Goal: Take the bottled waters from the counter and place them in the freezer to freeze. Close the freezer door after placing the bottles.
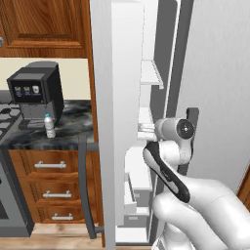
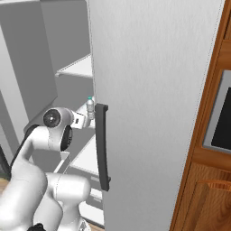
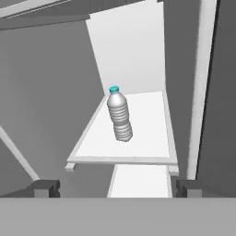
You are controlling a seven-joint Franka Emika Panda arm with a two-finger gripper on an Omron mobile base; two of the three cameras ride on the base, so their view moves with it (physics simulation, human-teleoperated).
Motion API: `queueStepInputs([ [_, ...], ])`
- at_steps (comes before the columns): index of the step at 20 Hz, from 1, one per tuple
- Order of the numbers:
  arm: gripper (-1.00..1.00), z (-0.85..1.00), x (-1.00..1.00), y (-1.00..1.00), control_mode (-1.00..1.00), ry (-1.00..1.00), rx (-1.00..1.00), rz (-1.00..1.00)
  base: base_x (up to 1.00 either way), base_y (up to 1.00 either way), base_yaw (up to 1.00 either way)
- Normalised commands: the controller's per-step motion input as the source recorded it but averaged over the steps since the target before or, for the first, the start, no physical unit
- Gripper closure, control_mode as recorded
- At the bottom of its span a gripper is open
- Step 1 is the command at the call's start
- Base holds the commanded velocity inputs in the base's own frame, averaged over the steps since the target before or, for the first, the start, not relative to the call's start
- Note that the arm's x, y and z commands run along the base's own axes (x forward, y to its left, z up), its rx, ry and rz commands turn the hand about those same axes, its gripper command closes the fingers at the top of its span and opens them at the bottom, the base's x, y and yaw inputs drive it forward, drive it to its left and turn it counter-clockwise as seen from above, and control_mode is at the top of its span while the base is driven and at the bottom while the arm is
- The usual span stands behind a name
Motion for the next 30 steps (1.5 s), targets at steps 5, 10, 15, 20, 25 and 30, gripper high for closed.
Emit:
queueStepInputs([
  [5, -1.00, 0.66, -0.59, -0.01, -1.00, 0.04, 0.10, 0.00, 0.00, 0.00, 0.00],
  [10, -1.00, 0.59, -0.54, -0.07, -1.00, 0.03, 0.19, 0.00, 0.00, 0.00, 0.00],
  [15, -1.00, 0.47, -0.34, 0.00, -1.00, 0.04, 0.25, 0.00, 0.00, 0.00, 0.00],
  [20, -1.00, 0.69, -0.50, 0.00, -1.00, 0.24, 0.27, 0.02, 0.00, 0.00, 0.00],
  [25, -1.00, 0.94, -0.59, 0.00, -1.00, 0.30, 0.19, 0.00, 0.00, 0.00, 0.00],
  [30, -1.00, 0.39, -0.43, 0.00, -1.00, 0.21, 0.40, 0.03, 0.00, 0.00, 0.00],
])
